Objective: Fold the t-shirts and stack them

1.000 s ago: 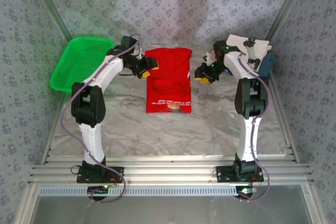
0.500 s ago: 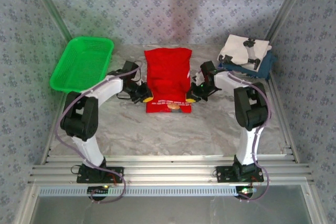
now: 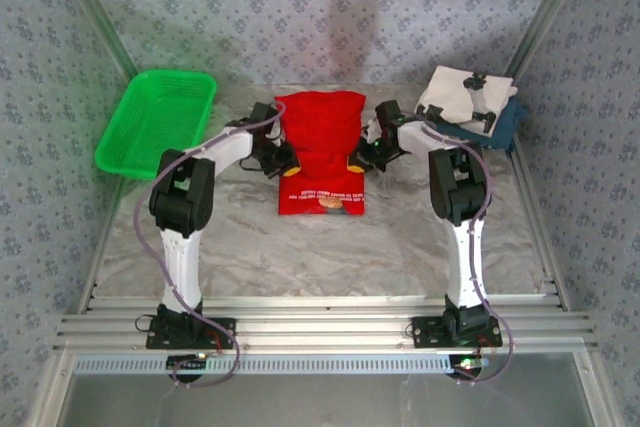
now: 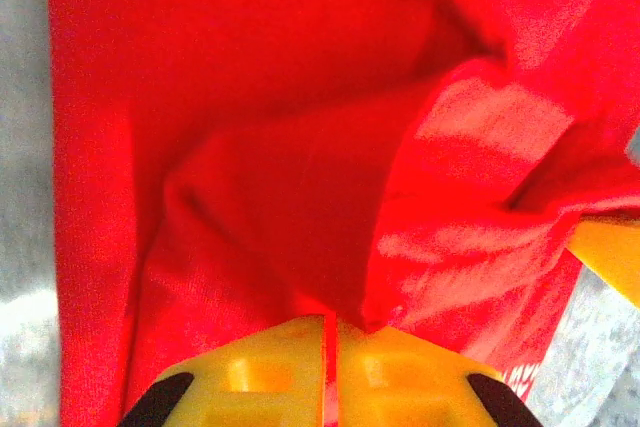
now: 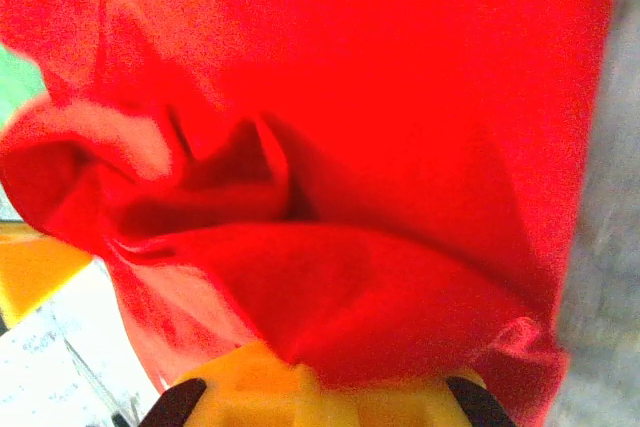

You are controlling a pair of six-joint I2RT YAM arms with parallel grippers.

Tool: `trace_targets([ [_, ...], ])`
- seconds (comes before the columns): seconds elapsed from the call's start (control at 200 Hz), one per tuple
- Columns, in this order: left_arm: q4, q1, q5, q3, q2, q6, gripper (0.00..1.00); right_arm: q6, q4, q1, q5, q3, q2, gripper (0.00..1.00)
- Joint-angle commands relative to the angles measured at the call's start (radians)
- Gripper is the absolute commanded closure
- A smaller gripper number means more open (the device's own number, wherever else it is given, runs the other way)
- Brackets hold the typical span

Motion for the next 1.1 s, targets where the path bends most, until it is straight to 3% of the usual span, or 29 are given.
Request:
trace_targets([
  [0.0,0.008,0.029,-0.043,0.113,0.034,-0.033,0.88,0.058,0.023,-0.028,0.024,0.089,0.038,0.91],
  [0.165,0.044,0.067,-0.063,0.200,0.040,-0.089,0.84,0.083,0.074,-0.041,0.038,0.166,0.012,0.83],
  [0.265,0.083,0.094,-0.064,0.204,0.010,-0.120,0.75,0.073,0.064,-0.042,0.029,0.170,-0.027,0.80],
  [0.47,0.080,0.100,-0.020,0.099,-0.119,-0.072,0.66,0.053,0.052,-0.033,-0.020,-0.002,-0.162,0.79],
  [0.605,0.061,0.070,0.029,-0.057,-0.209,-0.047,0.67,0.058,0.077,0.009,-0.045,-0.126,-0.216,0.81],
  [0.819,0.099,-0.001,0.063,-0.202,-0.210,-0.081,0.83,0.127,0.188,0.053,-0.048,-0.175,-0.147,0.86],
  [1.099,0.193,-0.065,0.086,-0.092,-0.031,-0.157,0.88,0.187,0.239,0.041,-0.044,-0.067,-0.006,0.88],
])
